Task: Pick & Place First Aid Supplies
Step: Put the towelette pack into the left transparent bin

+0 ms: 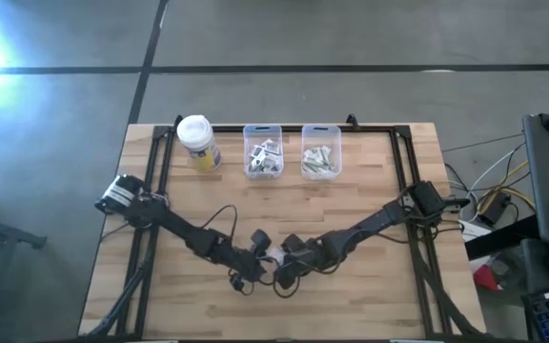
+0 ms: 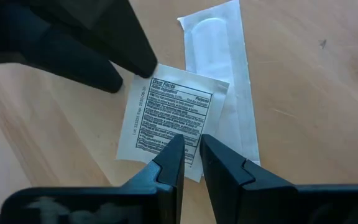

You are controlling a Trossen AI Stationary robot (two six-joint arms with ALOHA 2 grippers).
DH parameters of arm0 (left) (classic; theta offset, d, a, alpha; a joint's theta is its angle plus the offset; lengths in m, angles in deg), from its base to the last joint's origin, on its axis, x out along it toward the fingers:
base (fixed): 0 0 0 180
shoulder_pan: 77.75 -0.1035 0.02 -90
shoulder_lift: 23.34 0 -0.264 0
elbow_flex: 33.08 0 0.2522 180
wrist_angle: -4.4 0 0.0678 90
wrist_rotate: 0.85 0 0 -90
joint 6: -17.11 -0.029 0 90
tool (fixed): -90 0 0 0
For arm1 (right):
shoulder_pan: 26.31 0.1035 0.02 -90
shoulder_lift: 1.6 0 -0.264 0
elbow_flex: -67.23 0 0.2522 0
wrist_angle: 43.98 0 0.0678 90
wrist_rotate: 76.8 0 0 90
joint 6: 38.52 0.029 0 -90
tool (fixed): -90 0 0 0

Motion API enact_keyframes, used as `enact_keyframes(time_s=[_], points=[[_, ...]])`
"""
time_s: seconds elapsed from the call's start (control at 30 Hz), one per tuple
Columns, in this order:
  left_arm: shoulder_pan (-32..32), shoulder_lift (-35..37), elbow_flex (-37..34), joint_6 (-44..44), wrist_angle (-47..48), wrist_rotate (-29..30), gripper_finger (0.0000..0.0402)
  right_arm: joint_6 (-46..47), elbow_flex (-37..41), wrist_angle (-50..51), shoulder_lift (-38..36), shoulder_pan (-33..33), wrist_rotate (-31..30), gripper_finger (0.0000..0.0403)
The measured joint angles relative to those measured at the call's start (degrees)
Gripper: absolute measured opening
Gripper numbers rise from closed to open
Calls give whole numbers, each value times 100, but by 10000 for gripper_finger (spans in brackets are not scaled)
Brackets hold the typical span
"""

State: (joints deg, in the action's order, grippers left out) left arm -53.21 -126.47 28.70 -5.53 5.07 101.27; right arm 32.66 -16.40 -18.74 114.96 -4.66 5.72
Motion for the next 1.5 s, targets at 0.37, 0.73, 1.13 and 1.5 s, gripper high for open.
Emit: enact_keyframes(time_s=[0.37,0.73,1.13,1.5], points=[[-73,-210,10,-19,-364,224,139,-68,2,-100,4,-20,3,56],[-222,-197,10,-35,-397,337,52,-92,0,-125,4,-31,4,56],[-147,-192,-1,22,-383,287,1,-296,-2,-129,-2,-26,7,56],[-80,-162,8,60,-124,227,0,-433,-52,-137,-2,-28,66,81]])
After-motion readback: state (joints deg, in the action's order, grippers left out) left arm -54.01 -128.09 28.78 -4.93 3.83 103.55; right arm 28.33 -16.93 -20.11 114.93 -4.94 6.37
